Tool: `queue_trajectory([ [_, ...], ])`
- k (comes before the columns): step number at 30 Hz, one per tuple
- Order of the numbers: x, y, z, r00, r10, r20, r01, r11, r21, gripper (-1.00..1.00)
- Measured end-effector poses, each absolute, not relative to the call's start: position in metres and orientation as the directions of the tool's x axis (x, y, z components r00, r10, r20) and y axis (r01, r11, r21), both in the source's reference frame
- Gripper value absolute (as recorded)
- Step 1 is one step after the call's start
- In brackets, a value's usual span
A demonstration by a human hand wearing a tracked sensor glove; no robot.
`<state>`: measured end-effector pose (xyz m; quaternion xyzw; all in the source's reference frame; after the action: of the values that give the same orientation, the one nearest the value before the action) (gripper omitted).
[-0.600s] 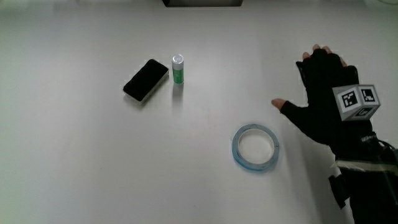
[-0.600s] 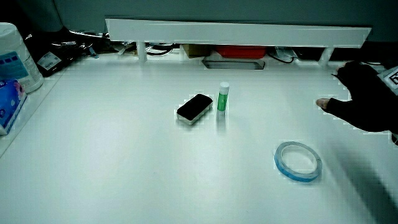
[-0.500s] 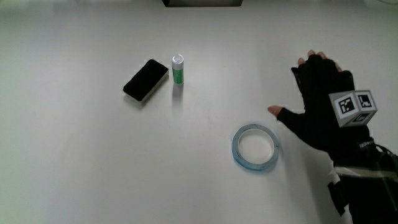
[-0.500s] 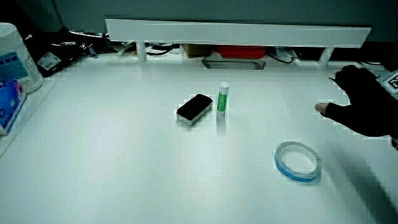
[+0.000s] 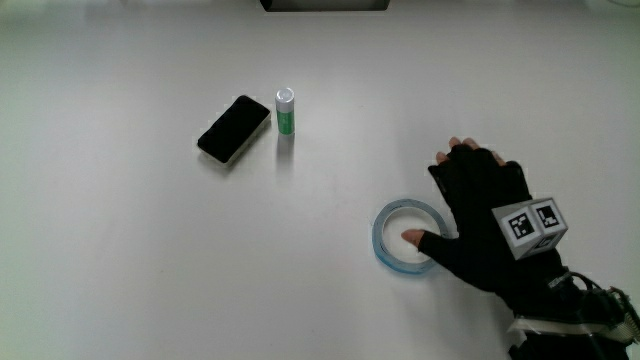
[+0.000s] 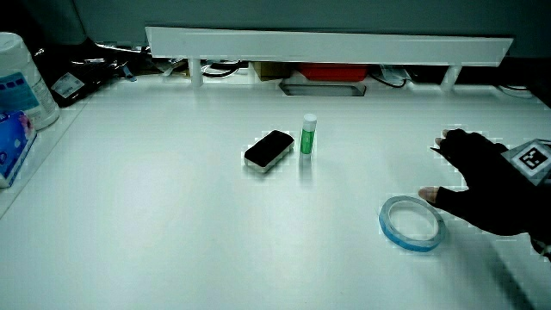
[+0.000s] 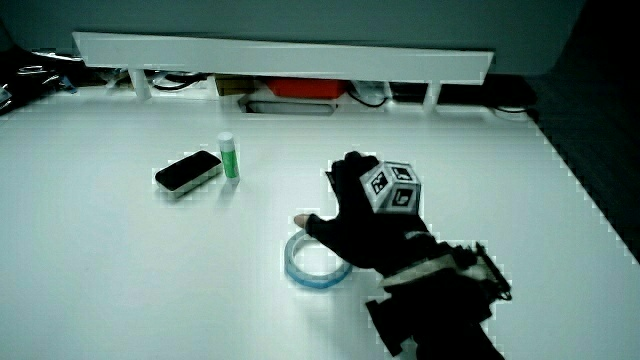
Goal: Pick blue tape
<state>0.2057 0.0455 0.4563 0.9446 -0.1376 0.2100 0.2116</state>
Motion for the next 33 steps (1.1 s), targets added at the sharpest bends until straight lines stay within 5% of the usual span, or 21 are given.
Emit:
queue_trajectory([
  [14,0.188,0.075,0.486,0.874,-0.206,0.439,-0.406,-0.806,0.43,0.0],
  [25,0.181,0.09,0.495,0.857,-0.282,0.431,-0.451,-0.815,0.363,0.0],
  [33,0.179,0.091,0.495,0.845,-0.306,0.439,-0.466,-0.825,0.321,0.29],
])
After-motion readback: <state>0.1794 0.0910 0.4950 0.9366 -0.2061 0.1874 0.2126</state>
